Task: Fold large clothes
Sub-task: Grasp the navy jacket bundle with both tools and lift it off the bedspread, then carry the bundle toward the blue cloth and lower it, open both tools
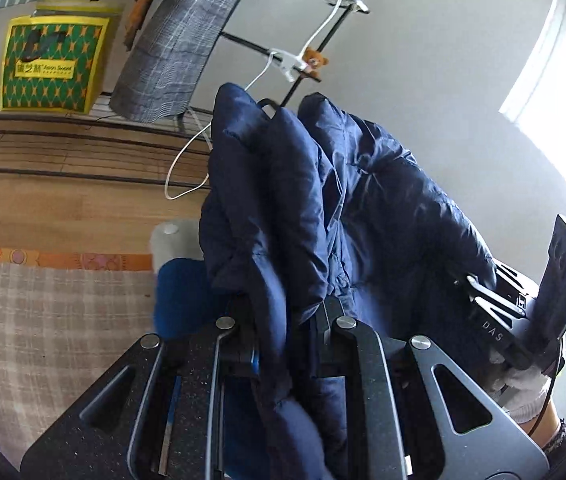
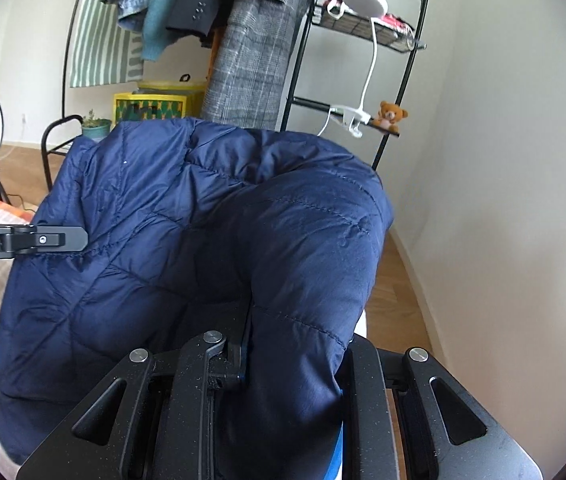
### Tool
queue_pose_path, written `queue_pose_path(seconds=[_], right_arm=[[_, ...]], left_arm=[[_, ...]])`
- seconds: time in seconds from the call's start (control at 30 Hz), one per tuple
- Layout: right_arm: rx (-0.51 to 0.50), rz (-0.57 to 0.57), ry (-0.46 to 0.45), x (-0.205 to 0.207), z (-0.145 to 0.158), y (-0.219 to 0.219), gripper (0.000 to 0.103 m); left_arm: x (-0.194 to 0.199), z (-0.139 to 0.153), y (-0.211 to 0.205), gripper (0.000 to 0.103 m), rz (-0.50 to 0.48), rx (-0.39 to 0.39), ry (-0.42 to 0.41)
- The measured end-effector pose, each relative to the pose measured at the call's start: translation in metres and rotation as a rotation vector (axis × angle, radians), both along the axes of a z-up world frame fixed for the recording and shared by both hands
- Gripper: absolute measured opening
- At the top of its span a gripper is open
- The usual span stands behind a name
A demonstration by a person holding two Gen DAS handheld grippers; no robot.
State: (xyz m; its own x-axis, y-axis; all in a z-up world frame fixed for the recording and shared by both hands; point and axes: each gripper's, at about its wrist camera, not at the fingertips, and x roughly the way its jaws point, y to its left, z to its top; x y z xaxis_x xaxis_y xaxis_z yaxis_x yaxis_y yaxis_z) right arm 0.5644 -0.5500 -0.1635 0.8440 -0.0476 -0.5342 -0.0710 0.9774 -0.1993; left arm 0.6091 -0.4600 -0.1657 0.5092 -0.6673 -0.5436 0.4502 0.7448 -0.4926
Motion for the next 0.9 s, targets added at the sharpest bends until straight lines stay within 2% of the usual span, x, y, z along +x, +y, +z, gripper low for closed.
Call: queue_pose_path(seconds=[0.07,0.17,0.23,0.33,0.43,0.5,0.63,0.73,0.83,0.9], right_arm=[[0.011,-0.004,0.011,0.007,-0.006,-0.006,0.021],[0.034,-0.035,0.053,0.018,-0.013,-0.018,0.029],[0.043,-0.062,0.092,0.024,-0.021,-0.026,0.046],[0.027,-0.085,0.148,0.029,-0.031,-0.032,0.057],[-0.005,-0.135,0.146,0.027,-0.032,-0.038,0.065],[-0.045,-0.219,0.131,0.025,-0.030,-0.047,0.069],[-0.064,-0.305,0.122,0.016,-0.029,-0.056,0.070],[-0.041,-0.272,0.087,0.001,-0.024,-0.047,0.070],[-0.048,-0.227,0.057,-0.019,-0.020,-0.031,0.070],[0.003,-0.174,0.036,-0.032,-0.016,-0.025,0.070]], left_arm=[[0.008,-0.010,0.003,0.015,0.013,0.004,0.015],[0.015,-0.023,0.009,0.015,0.027,0.001,0.043],[0.018,-0.028,0.010,0.016,0.033,0.003,0.053],[0.019,-0.030,0.007,0.018,0.038,0.022,0.046],[0.022,-0.033,0.007,0.019,0.054,0.022,0.060],[0.025,-0.037,0.009,0.022,0.070,0.013,0.084],[0.027,-0.044,0.008,0.030,0.104,0.054,0.101],[0.029,-0.044,0.011,0.037,0.101,0.052,0.110],[0.029,-0.043,0.012,0.037,0.083,0.062,0.104],[0.028,-0.041,0.008,0.037,0.069,0.094,0.079]])
